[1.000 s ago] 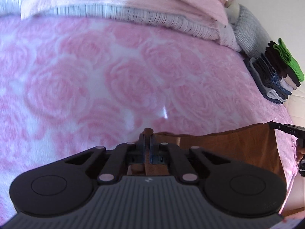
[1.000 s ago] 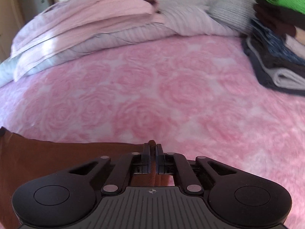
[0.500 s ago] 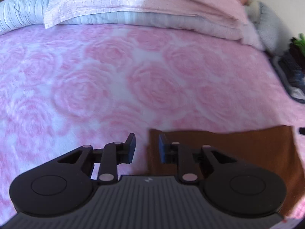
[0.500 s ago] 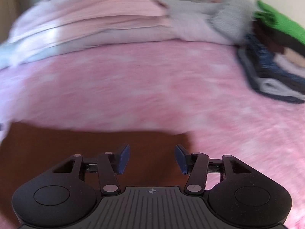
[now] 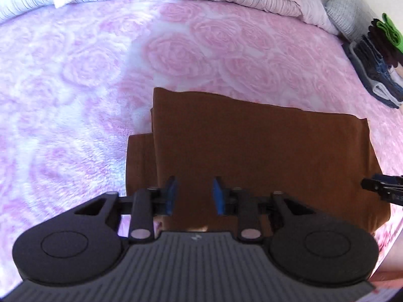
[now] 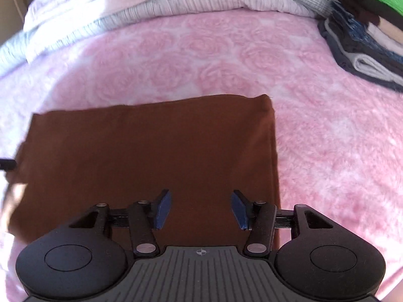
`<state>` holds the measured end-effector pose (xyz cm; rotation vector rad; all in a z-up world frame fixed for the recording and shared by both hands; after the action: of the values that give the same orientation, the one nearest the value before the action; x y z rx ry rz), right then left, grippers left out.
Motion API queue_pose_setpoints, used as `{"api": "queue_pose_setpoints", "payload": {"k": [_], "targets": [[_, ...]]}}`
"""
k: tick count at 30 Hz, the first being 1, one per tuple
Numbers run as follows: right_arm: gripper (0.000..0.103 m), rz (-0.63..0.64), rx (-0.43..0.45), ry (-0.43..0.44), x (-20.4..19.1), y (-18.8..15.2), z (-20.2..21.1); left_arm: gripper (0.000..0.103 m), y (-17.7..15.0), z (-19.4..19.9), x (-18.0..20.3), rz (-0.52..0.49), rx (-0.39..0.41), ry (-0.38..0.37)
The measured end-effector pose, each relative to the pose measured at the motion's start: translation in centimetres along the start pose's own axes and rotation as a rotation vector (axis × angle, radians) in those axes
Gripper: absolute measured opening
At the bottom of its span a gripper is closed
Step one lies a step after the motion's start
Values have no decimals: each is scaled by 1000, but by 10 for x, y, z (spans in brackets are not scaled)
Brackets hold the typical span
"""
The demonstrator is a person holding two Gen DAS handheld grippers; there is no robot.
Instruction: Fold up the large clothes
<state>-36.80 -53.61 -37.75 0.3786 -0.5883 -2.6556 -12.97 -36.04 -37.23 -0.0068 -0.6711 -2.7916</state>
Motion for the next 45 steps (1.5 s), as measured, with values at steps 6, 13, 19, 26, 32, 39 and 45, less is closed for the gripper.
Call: {"api": "queue_pose_setpoints", "payload": {"k": [6, 13, 19, 26, 32, 39, 45], "targets": [[53, -108, -40, 15, 43, -5, 8, 32, -14, 24, 39, 39, -14, -37], [53, -253, -39, 84, 92, -1, 7, 30, -22, 14, 81, 5, -11, -89], [53, -405, -14, 197, 112, 5, -3, 29, 3, -10, 110, -60, 78, -110], [52, -570, -31, 379, 135, 7, -35, 27, 12, -53, 118, -77, -9, -103], [52, -616, -32, 532, 146, 5, -45, 27, 8, -25, 81, 100, 19, -122], [23, -673, -35, 546, 148, -3, -50, 27, -19, -3, 16, 340, 6, -99], [13, -515, -49, 192, 97, 19, -28, 27, -28, 1, -10, 326, -21, -83]]}}
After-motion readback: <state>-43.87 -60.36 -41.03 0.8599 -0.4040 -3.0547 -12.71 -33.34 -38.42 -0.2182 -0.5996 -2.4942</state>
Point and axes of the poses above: each gripper's, at about its wrist camera, not at the fingertips, and z roughly against the way its jaws point, x to its right, y to its top, the point moved 5 cm from there along -z, roughly the way its jaws point, and after that the axes turned 12 degrees about -z, right-handed, at the moved point
